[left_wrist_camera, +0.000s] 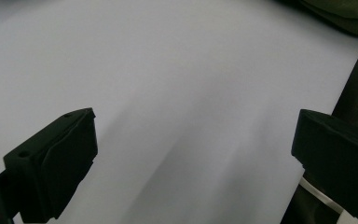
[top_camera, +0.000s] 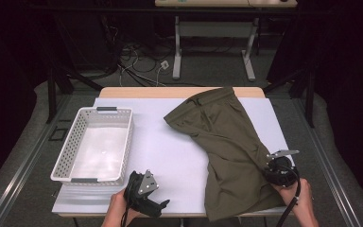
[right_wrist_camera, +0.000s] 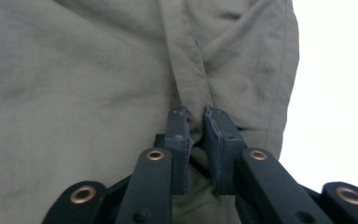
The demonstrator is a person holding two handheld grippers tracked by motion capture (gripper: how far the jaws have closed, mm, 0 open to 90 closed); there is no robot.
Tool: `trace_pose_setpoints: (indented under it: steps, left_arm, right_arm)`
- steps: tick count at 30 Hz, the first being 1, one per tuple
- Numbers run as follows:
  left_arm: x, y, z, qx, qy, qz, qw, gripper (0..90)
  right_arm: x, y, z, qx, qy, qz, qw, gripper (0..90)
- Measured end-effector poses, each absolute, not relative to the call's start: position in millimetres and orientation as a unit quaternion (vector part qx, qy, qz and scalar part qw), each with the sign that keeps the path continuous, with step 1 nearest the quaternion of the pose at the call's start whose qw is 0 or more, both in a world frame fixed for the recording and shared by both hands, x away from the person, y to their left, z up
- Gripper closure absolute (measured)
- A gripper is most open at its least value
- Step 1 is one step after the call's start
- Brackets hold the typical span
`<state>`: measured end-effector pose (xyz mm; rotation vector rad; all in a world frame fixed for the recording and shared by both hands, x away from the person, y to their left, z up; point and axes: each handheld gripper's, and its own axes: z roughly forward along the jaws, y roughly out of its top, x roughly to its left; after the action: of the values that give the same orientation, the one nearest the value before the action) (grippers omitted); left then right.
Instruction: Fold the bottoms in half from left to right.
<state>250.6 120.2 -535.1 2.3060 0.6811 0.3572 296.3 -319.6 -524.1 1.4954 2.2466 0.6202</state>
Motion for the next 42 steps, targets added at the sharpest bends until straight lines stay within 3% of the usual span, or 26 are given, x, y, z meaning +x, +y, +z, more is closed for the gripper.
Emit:
trace_pose_setpoints:
  steps: [3, 7, 9, 10, 18, 26, 35, 38, 39, 40, 42]
  left_arm:
    - [251, 121, -535, 0.888, 0.263, 0.14, 0.349, 0.0]
    - [251, 121, -535, 0.888, 0.263, 0.14, 0.349, 0.0]
    - [250, 121, -535, 0.888, 0.264, 0.14, 0.349, 0.0]
    - [251, 121, -534, 0.889, 0.263, 0.138, 0.347, 0.0]
    - [252, 118, -536, 0.889, 0.261, 0.14, 0.348, 0.0]
    - [253, 118, -535, 0.891, 0.262, 0.135, 0.346, 0.0]
    - [254, 122, -535, 0.889, 0.262, 0.138, 0.348, 0.0]
    - [255, 124, -534, 0.888, 0.263, 0.14, 0.35, 0.0]
    - [255, 124, -534, 0.888, 0.263, 0.14, 0.35, 0.0]
    - [255, 124, -535, 0.888, 0.263, 0.139, 0.35, 0.0]
    - [256, 124, -535, 0.888, 0.262, 0.139, 0.351, 0.0]
  right_arm:
    - [294, -321, -523, 0.533, 0.797, 0.22, 0.182, 82.1]
    - [296, -318, -521, 0.523, 0.8, 0.231, 0.182, 61.7]
    - [297, -317, -519, 0.52, 0.801, 0.234, 0.186, 59.9]
    - [298, -315, -516, 0.512, 0.802, 0.242, 0.189, 51.4]
    - [313, -304, -503, 0.501, 0.798, 0.271, 0.197, 42.4]
    - [343, -276, -502, 0.463, 0.82, 0.272, 0.2, 48.8]
    - [380, -255, -509, 0.452, 0.832, 0.26, 0.19, 46.1]
    - [381, -256, -517, 0.45, 0.834, 0.261, 0.183, 59.5]
    - [381, -256, -517, 0.45, 0.834, 0.261, 0.183, 59.5]
    - [379, -257, -521, 0.444, 0.835, 0.261, 0.192, 73.7]
    - [377, -259, -522, 0.445, 0.833, 0.264, 0.195, 83.0]
